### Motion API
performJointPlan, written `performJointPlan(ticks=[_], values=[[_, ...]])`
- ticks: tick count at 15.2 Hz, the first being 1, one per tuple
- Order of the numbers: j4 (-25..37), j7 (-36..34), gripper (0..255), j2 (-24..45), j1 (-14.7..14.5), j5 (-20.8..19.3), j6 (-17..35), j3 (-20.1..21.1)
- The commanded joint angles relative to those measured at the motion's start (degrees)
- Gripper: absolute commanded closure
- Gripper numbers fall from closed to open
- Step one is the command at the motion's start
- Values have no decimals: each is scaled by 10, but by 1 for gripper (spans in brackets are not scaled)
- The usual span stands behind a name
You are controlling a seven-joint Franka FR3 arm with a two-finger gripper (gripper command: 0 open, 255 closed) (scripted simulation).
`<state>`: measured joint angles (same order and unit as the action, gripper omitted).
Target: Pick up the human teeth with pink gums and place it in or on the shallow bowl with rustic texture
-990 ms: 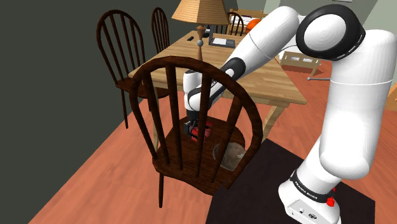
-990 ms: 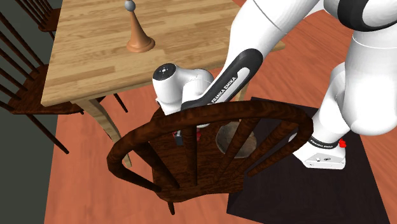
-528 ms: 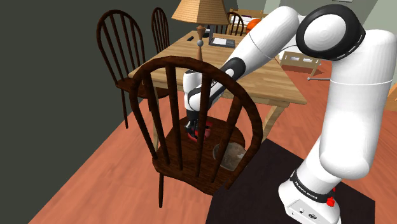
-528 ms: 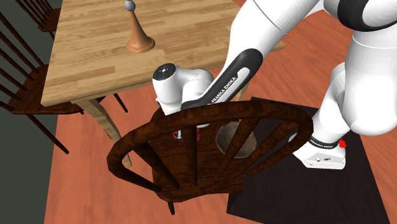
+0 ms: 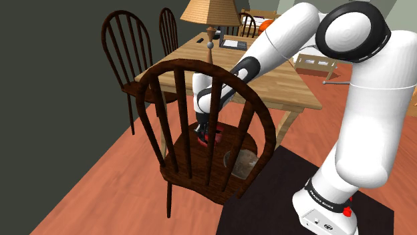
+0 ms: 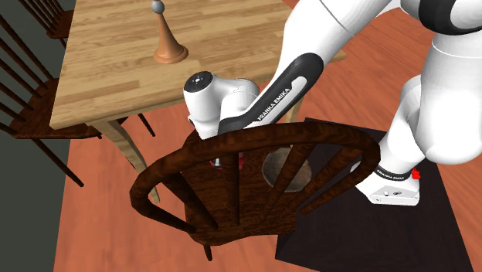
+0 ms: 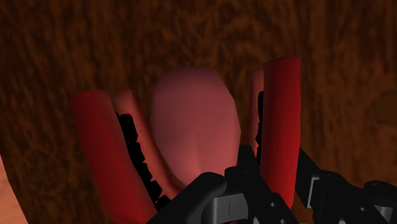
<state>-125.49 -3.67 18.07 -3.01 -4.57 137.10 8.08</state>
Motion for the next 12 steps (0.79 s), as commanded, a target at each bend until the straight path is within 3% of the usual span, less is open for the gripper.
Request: performJointPlan(ticks=[1,12], values=[[0,2,255,-14,1,3,-13,2],[15,13,255,-75,4,18,-88,7]])
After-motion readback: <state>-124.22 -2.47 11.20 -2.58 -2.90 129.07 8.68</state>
